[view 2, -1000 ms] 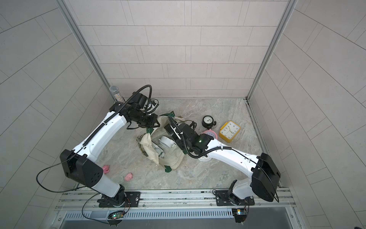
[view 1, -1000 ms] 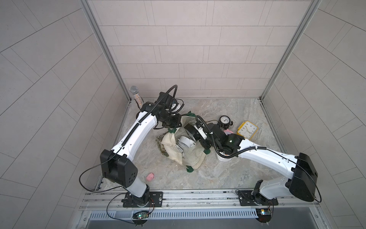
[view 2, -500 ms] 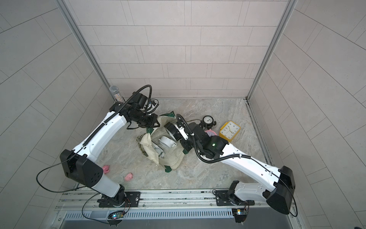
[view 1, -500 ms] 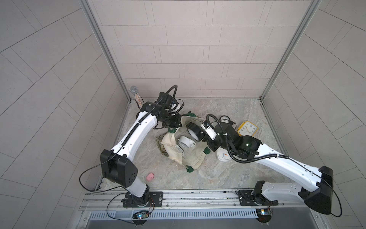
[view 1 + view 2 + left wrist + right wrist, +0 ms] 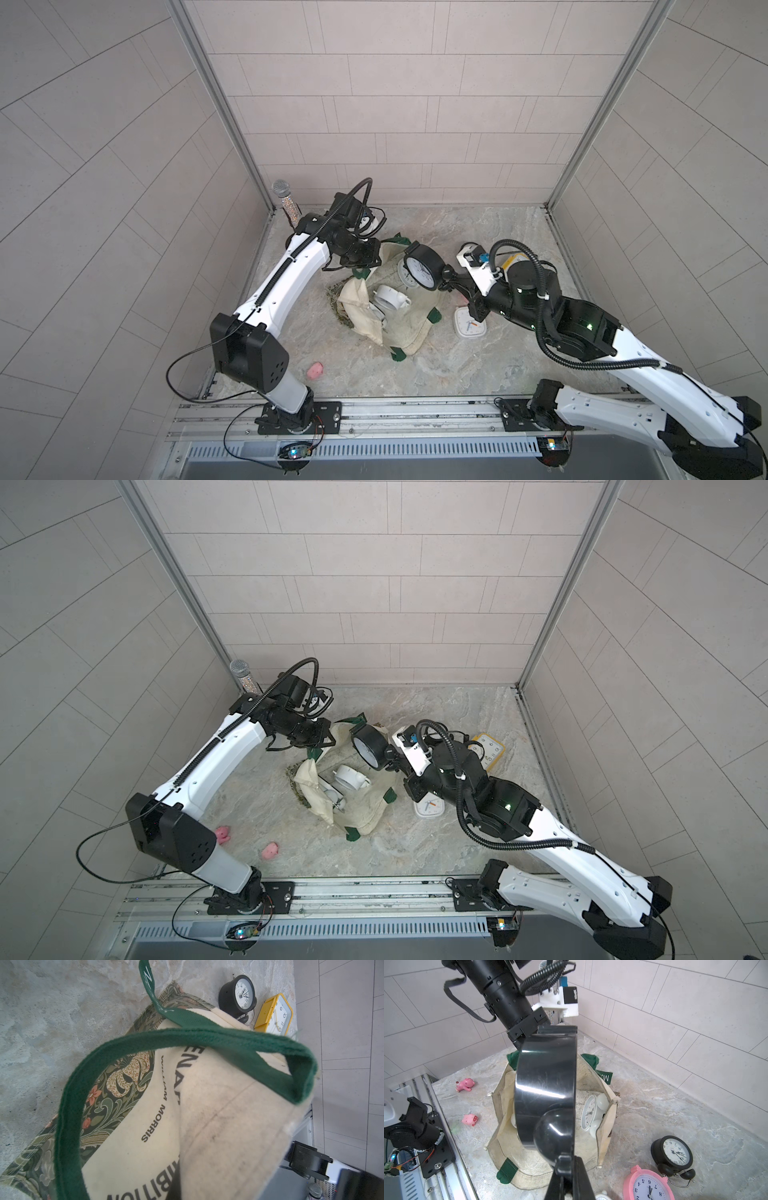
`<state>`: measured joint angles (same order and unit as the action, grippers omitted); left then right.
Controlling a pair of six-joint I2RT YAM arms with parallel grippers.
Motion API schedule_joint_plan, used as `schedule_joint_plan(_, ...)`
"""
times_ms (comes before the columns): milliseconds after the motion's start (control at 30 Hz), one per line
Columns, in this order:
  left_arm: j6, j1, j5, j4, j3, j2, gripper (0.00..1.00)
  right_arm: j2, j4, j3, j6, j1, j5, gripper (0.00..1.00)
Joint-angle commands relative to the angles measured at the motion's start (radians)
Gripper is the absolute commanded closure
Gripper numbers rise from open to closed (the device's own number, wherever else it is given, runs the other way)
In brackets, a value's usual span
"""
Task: Take the alarm clock out of the canvas bag
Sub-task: Place the alarm at the center of the board.
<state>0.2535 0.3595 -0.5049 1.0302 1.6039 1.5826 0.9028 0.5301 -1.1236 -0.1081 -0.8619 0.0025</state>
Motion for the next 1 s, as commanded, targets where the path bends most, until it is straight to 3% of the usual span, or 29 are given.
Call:
schedule_joint_plan(0, -0.014, -0.004, -0.004, -0.007, -0.001, -0.003, 1.00, -0.047, -0.013, -0.042, -0.031, 0.021, 0.016, 1.00)
schedule_joint_plan(133, -0.014, -0.004, -0.004, -0.008, -0.002, -0.005, 1.00, -0.088, -0.006, -0.036, -0.071, 0.081, 0.075, 1.00)
schedule_joint_plan(333, -0.014, -0.004, -0.004, -0.008, -0.004, -0.008, 1.00, -0.165, -0.005, -0.015, -0.152, 0.256, 0.026, 1.00)
schedule_joint_plan(567, -0.014, -0.004, -0.006, -0.008, -0.006, -0.009, 1.00, -0.210, 0.035, 0.010, -0.265, 0.441, 0.052, 1.00)
schedule_joint_plan(967, -0.014, -0.004, -0.014, -0.007, -0.010, -0.016, 1.00, -0.193, 0.036, 0.104, -0.541, 0.846, -0.286, 1.00)
